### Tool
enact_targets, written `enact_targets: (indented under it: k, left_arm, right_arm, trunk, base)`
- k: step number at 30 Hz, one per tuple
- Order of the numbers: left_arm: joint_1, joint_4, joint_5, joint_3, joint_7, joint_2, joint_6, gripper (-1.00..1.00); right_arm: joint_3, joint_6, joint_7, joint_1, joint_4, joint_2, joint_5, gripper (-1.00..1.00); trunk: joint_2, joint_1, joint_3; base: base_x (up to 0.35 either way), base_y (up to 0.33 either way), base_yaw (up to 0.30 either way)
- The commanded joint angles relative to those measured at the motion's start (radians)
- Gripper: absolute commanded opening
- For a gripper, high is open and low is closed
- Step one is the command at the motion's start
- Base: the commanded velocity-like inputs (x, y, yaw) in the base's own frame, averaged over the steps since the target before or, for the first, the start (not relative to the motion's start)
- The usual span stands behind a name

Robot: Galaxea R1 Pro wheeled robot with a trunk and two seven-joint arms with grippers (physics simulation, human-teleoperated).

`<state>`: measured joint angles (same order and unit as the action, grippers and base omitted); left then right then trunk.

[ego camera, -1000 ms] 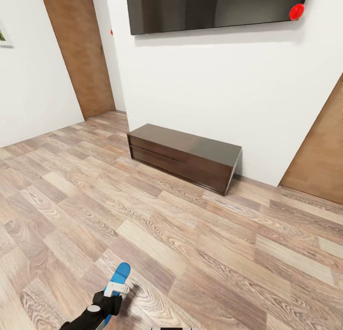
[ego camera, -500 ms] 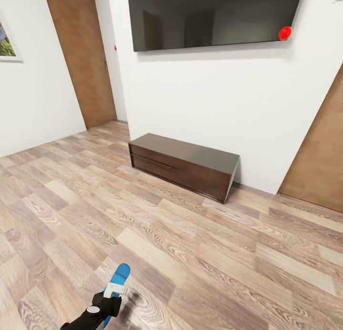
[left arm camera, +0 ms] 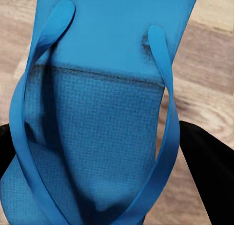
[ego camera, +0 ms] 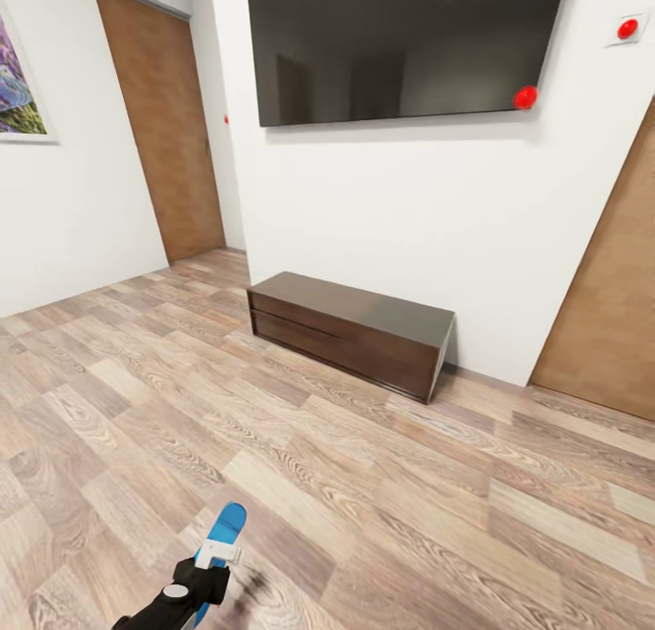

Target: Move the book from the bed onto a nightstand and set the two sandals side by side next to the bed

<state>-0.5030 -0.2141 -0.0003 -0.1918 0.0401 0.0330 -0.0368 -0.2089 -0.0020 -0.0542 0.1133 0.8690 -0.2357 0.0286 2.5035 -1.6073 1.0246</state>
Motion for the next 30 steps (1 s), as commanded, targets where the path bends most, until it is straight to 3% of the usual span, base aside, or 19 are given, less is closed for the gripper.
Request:
enact_targets:
  k: [1, 16, 30]
  left_arm:
    - [0.0, 0.001, -0.001, -0.007, 0.004, 0.0, -0.003, -1.0]
    - [-0.001, 0.001, -0.001, -0.008, 0.004, 0.001, -0.003, -1.0]
    - [-0.001, 0.001, -0.001, -0.008, 0.004, 0.001, -0.003, -1.0]
  right_arm:
    - [-0.002, 0.0, -0.006, 0.0, 0.001, 0.0, 0.003, 1.0]
    - [-0.001, -0.001, -0.006, 0.0, 0.001, 0.001, 0.002, 1.0]
    - [-0.001, -0.001, -0.006, 0.0, 0.001, 0.001, 0.002, 1.0]
  trunk:
    - [0.0, 0.001, -0.003]
    - [-0.004, 0.007, -0.061]
    - [-0.102, 0.061, -0.105]
  base:
    - [0.0, 0.0, 0.0]
    - [0.0, 0.0, 0.0]
    - [0.0, 0.0, 0.0]
